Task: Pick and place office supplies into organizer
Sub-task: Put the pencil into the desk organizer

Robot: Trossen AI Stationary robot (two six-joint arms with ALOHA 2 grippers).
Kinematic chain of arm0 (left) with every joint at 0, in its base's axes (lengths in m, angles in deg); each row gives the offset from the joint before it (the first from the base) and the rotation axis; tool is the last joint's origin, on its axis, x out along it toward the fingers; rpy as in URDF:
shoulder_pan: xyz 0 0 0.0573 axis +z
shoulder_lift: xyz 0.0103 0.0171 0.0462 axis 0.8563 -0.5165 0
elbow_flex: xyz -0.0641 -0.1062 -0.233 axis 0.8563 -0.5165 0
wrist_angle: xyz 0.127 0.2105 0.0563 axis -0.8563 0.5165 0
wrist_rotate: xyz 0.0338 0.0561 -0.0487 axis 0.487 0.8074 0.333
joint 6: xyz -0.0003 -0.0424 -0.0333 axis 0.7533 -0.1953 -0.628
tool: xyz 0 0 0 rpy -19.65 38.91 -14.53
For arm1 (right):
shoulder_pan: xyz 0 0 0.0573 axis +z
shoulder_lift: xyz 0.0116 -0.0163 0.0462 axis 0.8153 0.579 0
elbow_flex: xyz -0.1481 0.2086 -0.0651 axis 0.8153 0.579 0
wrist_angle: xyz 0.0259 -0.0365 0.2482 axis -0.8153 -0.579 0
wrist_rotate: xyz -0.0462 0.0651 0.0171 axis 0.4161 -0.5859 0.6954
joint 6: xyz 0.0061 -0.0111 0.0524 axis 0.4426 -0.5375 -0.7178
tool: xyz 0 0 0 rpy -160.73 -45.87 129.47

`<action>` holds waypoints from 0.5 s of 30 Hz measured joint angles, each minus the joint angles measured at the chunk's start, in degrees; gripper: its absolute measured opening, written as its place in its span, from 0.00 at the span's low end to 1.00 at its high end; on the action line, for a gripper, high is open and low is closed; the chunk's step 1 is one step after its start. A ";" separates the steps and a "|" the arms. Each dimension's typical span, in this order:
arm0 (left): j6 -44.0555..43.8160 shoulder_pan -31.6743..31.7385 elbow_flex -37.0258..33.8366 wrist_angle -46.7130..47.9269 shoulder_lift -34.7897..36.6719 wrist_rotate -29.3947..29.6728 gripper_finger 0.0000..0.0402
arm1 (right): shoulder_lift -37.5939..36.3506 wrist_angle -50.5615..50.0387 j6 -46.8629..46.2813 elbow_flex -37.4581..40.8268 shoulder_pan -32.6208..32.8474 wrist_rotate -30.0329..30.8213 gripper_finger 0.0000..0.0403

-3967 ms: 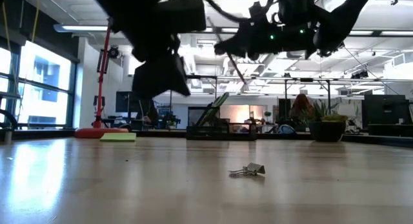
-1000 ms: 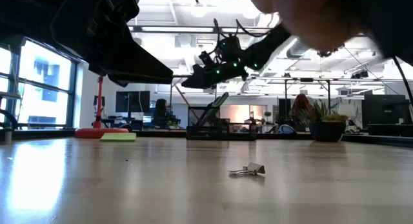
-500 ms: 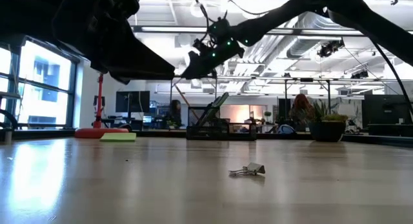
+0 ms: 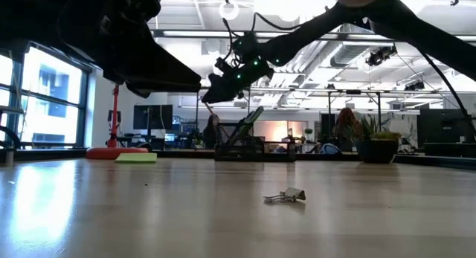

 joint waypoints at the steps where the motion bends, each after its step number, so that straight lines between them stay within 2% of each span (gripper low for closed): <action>1: 0.01 0.00 0.00 0.01 0.02 0.00 0.28 | 0.10 0.17 0.00 0.02 -0.02 -0.34 0.47; 6: 0.07 0.00 0.00 -0.02 0.00 0.04 0.28 | 2.51 2.68 0.06 -0.02 -0.08 -1.31 0.41; 9: 0.13 0.00 0.00 0.02 0.02 0.13 0.28 | 3.49 1.12 1.29 0.17 0.00 0.75 0.35; 15: 0.15 0.00 0.00 0.20 0.00 0.13 0.28 | 1.46 0.87 5.31 0.04 0.38 0.95 0.14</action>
